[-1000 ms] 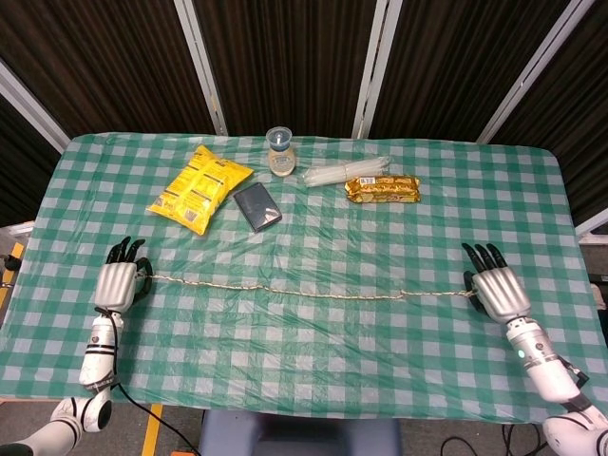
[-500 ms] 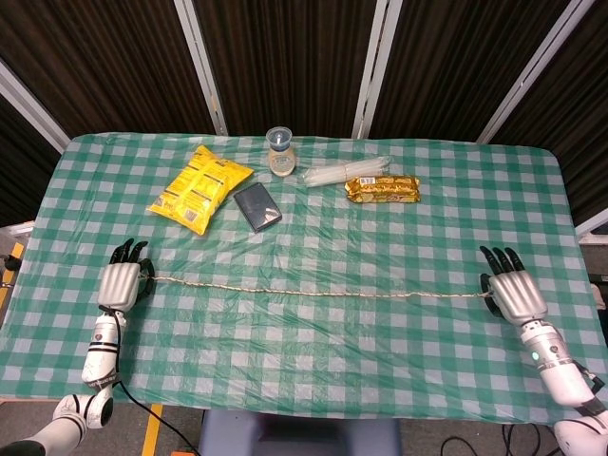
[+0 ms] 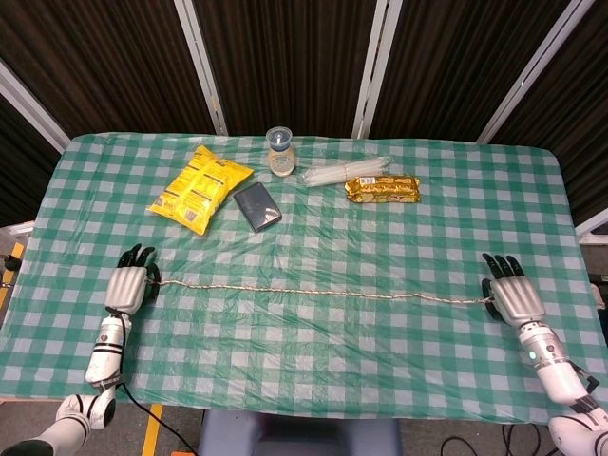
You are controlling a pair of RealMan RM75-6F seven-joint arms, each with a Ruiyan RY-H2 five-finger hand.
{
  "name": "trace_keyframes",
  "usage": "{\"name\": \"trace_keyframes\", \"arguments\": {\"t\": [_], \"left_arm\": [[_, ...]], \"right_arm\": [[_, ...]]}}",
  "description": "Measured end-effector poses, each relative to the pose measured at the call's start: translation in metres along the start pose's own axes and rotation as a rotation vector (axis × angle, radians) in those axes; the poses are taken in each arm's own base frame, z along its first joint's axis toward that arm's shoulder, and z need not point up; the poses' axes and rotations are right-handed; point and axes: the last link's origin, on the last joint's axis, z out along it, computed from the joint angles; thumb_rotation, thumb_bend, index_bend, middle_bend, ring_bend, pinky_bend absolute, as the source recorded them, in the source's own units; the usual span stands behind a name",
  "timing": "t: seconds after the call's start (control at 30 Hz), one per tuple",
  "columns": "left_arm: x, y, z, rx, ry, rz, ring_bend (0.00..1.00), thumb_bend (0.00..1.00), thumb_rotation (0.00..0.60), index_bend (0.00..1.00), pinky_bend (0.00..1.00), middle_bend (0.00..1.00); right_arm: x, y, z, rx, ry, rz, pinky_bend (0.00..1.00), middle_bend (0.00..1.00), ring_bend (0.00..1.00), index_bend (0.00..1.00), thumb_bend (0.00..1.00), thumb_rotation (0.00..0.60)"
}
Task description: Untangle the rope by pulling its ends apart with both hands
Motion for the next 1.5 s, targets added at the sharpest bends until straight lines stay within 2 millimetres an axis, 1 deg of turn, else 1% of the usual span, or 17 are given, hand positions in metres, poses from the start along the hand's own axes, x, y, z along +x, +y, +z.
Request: {"name": "trace_keyframes", "arguments": {"t": [0.03,0.07,0.1,0.17,0.2,0.23,0.27,0.4,0.53,0.63,0.83,0.97,1.03,1.13,1.27,1.33,1.5], "left_arm": [[0.000,0.000,0.000,0.000,-0.002,0.003,0.03,0.46,0.600,0.54,0.14,0.13],[-0.001,0.000,0.000,0.000,-0.005,0.005,0.03,0.46,0.600,0.45,0.14,0.13],[-0.001,-0.001,0.000,0.000,-0.006,0.005,0.03,0.46,0.600,0.29,0.14,0.12],[-0.002,-0.001,0.000,0.003,-0.015,-0.002,0.02,0.45,0.600,0.04,0.14,0.10],[-0.002,-0.002,0.000,0.004,-0.020,-0.008,0.01,0.45,0.600,0.00,0.14,0.09],[-0.002,-0.002,-0.001,0.003,-0.022,-0.015,0.00,0.44,0.600,0.00,0.14,0.08],[-0.002,-0.002,-0.001,0.001,-0.022,-0.024,0.00,0.44,0.600,0.00,0.14,0.06],[0.002,-0.002,-0.003,-0.011,-0.010,-0.060,0.00,0.42,0.600,0.00,0.15,0.01],[0.008,-0.001,-0.009,-0.041,0.006,-0.119,0.00,0.41,0.600,0.00,0.15,0.00],[0.018,0.002,-0.018,-0.085,0.037,-0.171,0.00,0.41,0.600,0.00,0.14,0.00],[0.051,0.012,-0.052,-0.197,0.133,-0.252,0.00,0.40,0.600,0.00,0.12,0.00],[0.075,0.015,-0.082,-0.240,0.167,-0.247,0.00,0.40,0.600,0.00,0.12,0.00],[0.085,0.015,-0.096,-0.244,0.178,-0.227,0.00,0.41,0.600,0.00,0.12,0.00],[0.097,0.009,-0.121,-0.217,0.183,-0.170,0.00,0.41,0.600,0.00,0.11,0.00],[0.102,-0.013,-0.156,-0.096,0.142,-0.103,0.00,0.43,0.600,0.00,0.09,0.00],[0.103,-0.018,-0.161,-0.066,0.130,-0.084,0.00,0.43,0.600,0.00,0.09,0.00],[0.108,-0.020,-0.164,-0.051,0.144,-0.023,0.00,0.43,0.600,0.00,0.09,0.00]], "right_arm": [[-0.001,0.000,0.001,0.000,-0.003,-0.001,0.00,0.12,0.00,0.73,0.55,0.600],[-0.003,0.001,0.001,-0.002,-0.007,-0.005,0.00,0.12,0.00,0.67,0.55,0.600],[-0.004,0.002,0.002,-0.004,-0.012,-0.008,0.00,0.11,0.00,0.56,0.55,0.600],[-0.007,0.004,0.002,-0.010,-0.032,-0.011,0.00,0.04,0.00,0.28,0.47,0.600],[-0.009,0.004,0.002,-0.015,-0.043,-0.012,0.00,0.01,0.00,0.14,0.41,0.600],[-0.010,0.005,0.002,-0.021,-0.054,-0.014,0.00,0.00,0.00,0.05,0.35,0.600],[-0.010,0.007,0.002,-0.030,-0.064,-0.015,0.00,0.00,0.00,0.00,0.31,0.600],[-0.007,0.009,-0.002,-0.041,-0.072,-0.013,0.00,0.00,0.00,0.00,0.22,0.600],[0.000,0.012,-0.013,-0.042,-0.050,0.000,0.00,0.00,0.00,0.00,0.21,0.600],[0.009,0.015,-0.026,-0.044,-0.002,0.020,0.00,0.00,0.00,0.00,0.21,0.600],[0.035,0.019,-0.066,-0.057,0.145,0.072,0.00,0.00,0.00,0.00,0.21,0.600],[0.053,0.014,-0.097,-0.069,0.222,0.103,0.00,0.00,0.00,0.00,0.21,0.600],[0.057,0.010,-0.110,-0.079,0.229,0.116,0.00,0.00,0.00,0.00,0.21,0.600],[0.061,0.003,-0.133,-0.105,0.243,0.136,0.00,0.00,0.00,0.00,0.20,0.600],[0.058,-0.002,-0.172,-0.155,0.262,0.143,0.00,0.00,0.00,0.00,0.20,0.600],[0.056,-0.005,-0.180,-0.148,0.255,0.132,0.00,0.00,0.00,0.00,0.20,0.600],[0.056,-0.012,-0.187,-0.108,0.247,0.126,0.00,0.00,0.00,0.00,0.20,0.600]]}}
